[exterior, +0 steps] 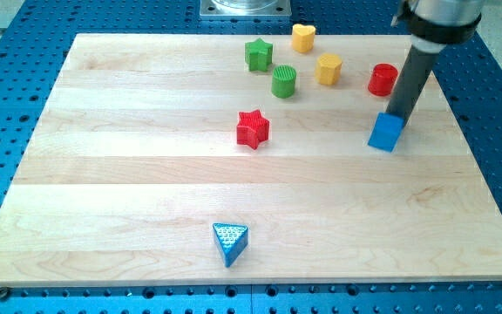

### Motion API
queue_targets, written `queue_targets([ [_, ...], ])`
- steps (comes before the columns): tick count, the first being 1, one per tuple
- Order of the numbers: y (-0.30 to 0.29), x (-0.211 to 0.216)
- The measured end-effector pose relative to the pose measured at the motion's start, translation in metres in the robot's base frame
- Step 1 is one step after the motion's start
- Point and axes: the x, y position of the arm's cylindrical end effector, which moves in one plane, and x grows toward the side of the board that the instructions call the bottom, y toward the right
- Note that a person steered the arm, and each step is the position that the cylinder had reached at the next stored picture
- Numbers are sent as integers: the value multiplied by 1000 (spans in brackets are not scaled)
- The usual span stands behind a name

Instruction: Locate the red circle vertically above the blue cube

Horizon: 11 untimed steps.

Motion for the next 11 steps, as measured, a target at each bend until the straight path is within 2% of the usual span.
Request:
queue_targets([
  [1,-12,31],
  [2,30,22],
  [3,87,-38],
  [4,83,-101],
  [5,59,-116],
  [7,20,-116],
  [8,0,-91],
  [10,-8,-126],
  [11,-32,-122],
])
